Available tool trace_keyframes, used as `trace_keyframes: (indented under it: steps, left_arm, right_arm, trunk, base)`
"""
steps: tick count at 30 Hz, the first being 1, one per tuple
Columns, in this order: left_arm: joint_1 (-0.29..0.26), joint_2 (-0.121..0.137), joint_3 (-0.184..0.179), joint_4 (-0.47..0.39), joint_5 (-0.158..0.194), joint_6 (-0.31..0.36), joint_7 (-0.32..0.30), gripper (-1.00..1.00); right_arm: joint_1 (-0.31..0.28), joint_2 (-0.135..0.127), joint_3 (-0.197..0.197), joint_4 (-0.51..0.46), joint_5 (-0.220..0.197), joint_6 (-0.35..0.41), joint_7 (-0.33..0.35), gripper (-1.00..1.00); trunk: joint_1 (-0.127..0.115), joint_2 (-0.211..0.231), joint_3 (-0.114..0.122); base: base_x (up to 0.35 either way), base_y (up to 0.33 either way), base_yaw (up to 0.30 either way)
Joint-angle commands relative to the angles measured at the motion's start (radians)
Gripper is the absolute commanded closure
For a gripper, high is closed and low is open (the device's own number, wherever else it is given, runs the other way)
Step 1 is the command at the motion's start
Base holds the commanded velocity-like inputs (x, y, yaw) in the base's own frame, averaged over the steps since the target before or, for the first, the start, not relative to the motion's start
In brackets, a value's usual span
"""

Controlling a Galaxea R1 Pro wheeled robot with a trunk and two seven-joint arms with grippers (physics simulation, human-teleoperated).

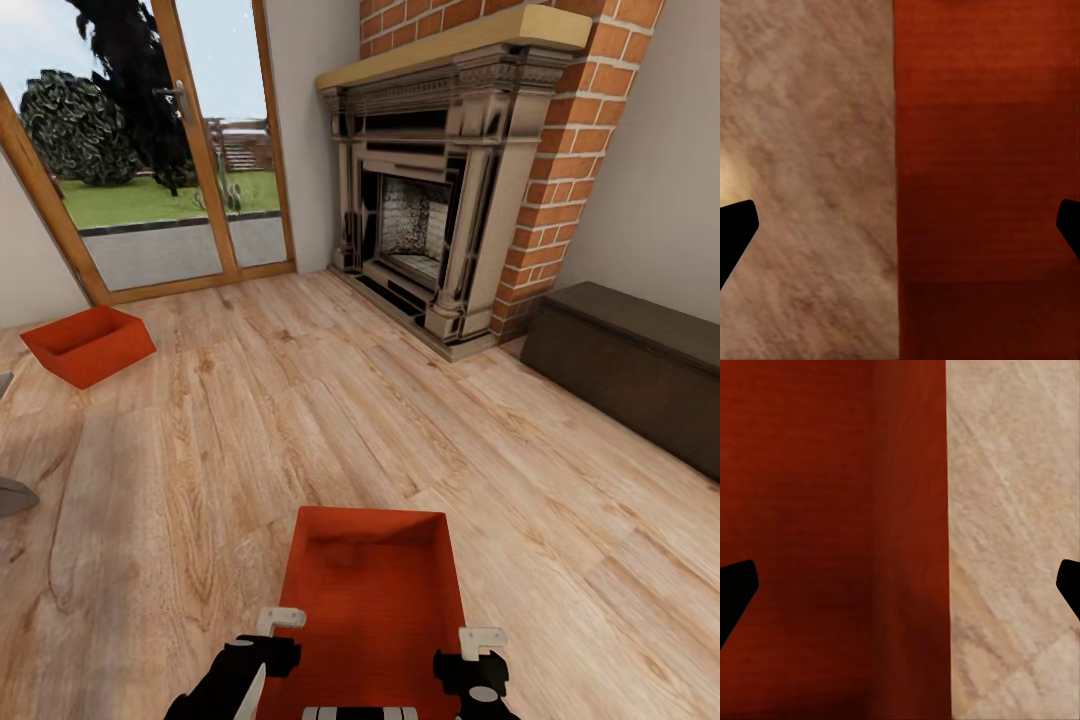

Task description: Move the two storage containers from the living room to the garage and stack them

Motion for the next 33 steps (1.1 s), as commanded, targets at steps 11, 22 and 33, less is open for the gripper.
trace_keyframes:
  steps: [11, 22, 33]
  left_arm:
    - [0.0, -0.001, 0.003, -0.001, -0.01, 0.005, -0.001, -1.0]
    - [0.0, -0.001, 0.003, -0.001, -0.009, 0.005, -0.002, -1.0]
    - [0.0, -0.002, 0.002, -0.002, -0.012, 0.009, -0.001, -1.0]
  right_arm:
    - [-0.001, -0.019, 0.007, 0.001, -0.01, -0.001, -0.008, -1.0]
    - [-0.001, -0.019, 0.007, 0.0, -0.01, -0.001, -0.008, -1.0]
    - [-0.001, -0.019, 0.007, -0.003, -0.011, -0.001, -0.008, -1.0]
  trunk:
    - [0.0, 0.0, -0.001]
    - [0.0, 0.0, -0.001]
    - [0.0, 0.0, -0.001]
  base:
    - [0.0, 0.0, 0.0]
    - [0.0, 0.0, 0.0]
    - [0.0, 0.0, 0.0]
